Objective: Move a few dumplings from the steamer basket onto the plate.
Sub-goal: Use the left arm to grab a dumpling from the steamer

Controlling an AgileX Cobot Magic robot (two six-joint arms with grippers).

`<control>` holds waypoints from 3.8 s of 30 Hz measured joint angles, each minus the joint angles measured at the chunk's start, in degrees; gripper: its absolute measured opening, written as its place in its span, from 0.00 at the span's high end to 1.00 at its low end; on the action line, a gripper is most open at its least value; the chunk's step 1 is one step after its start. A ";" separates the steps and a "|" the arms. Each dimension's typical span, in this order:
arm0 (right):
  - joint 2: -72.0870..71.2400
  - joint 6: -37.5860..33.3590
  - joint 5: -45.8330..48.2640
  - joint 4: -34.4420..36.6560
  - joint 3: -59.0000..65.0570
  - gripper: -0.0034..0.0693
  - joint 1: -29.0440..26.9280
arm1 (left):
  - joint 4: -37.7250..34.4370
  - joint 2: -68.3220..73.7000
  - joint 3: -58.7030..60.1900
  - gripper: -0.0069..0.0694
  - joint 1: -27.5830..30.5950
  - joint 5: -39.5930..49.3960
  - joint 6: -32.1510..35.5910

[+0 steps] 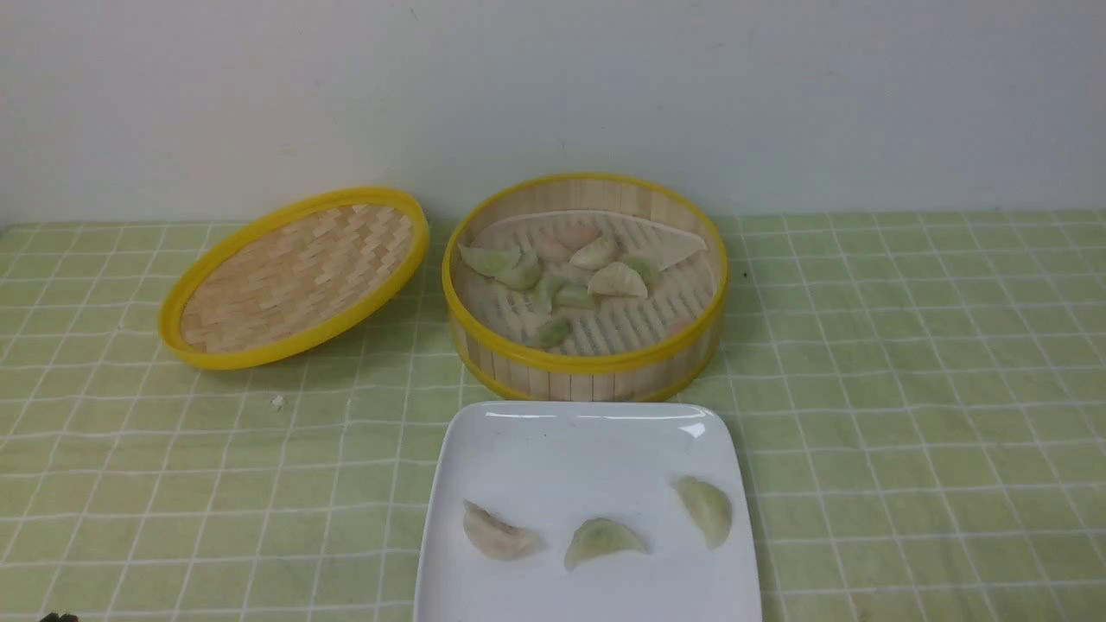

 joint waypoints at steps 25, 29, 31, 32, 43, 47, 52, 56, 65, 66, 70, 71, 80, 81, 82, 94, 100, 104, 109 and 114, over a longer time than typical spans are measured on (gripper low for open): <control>0.00 0.00 -0.05 -0.05 0.00 0.97 0.00 | -0.08 0.00 0.00 0.92 0.00 -0.30 -0.05; 0.00 0.00 -0.05 -0.12 0.00 0.97 -0.02 | -5.88 0.00 0.07 0.92 0.00 -5.64 -3.15; 0.00 0.00 -0.12 -0.23 0.03 0.97 -0.02 | -11.71 0.00 0.07 0.92 0.00 -10.77 -5.77; 0.00 0.07 -0.48 -0.23 0.07 0.97 -0.02 | -14.27 0.00 0.07 0.92 0.00 -13.75 -6.65; 0.00 15.40 -26.54 32.13 0.59 0.97 -0.02 | -24.03 3.09 -13.88 0.92 0.00 -26.33 -12.78; 0.00 15.40 -29.77 35.88 0.59 0.97 -0.02 | -19.96 16.72 -32.72 0.92 0.00 -1.24 -12.27; 0.07 14.30 -22.61 32.43 -5.07 0.97 0.53 | -19.90 40.01 -52.51 0.92 0.00 27.52 -5.07; 6.47 9.86 -5.65 23.91 -21.59 0.97 2.96 | -22.17 57.79 -61.47 0.92 0.00 39.81 4.16; 38.32 -6.56 37.85 15.22 -53.77 0.97 8.00 | -16.81 81.99 -73.25 0.92 -10.20 40.88 9.44; 42.92 -9.33 42.39 14.64 -57.20 0.97 8.00 | -14.78 85.70 -77.22 0.92 -12.68 40.69 9.44; 51.44 -12.58 46.53 13.88 -63.33 0.97 8.06 | -12.75 92.63 -85.65 0.92 -16.30 40.69 9.90; 52.96 -12.88 46.70 13.88 -64.25 0.97 8.06 | -12.52 94.79 -88.05 0.92 -16.89 40.69 10.38; 57.21 -13.28 45.95 16.03 -65.17 0.97 8.06 | -10.38 114.56 -106.72 0.85 -20.25 39.70 12.84; 57.21 -13.28 45.89 16.46 -65.17 0.97 8.06 | -9.91 116.21 -108.02 0.82 -20.58 38.87 12.84; 57.21 -13.28 45.90 16.78 -65.17 0.97 8.06 | -9.33 117.82 -109.23 0.79 -20.89 38.12 12.86; 57.21 -13.28 46.40 17.82 -65.17 0.97 8.06 | -7.56 133.18 -116.27 0.32 -21.95 31.67 10.67; 57.21 -14.07 47.78 18.78 -65.17 0.97 8.06 | -6.73 135.58 -116.51 0.52 -21.95 31.67 6.73; 57.21 -15.92 49.18 20.08 -65.17 0.97 8.06 | -6.40 135.30 -116.92 0.75 -21.95 33.25 5.51; 57.21 -16.33 49.43 20.24 -65.17 0.97 8.06 | -6.45 131.53 -120.65 0.73 -21.95 40.87 3.50; 57.21 -16.50 49.56 20.67 -65.17 0.97 8.06 | -6.45 124.21 -123.60 0.73 -21.95 47.77 2.75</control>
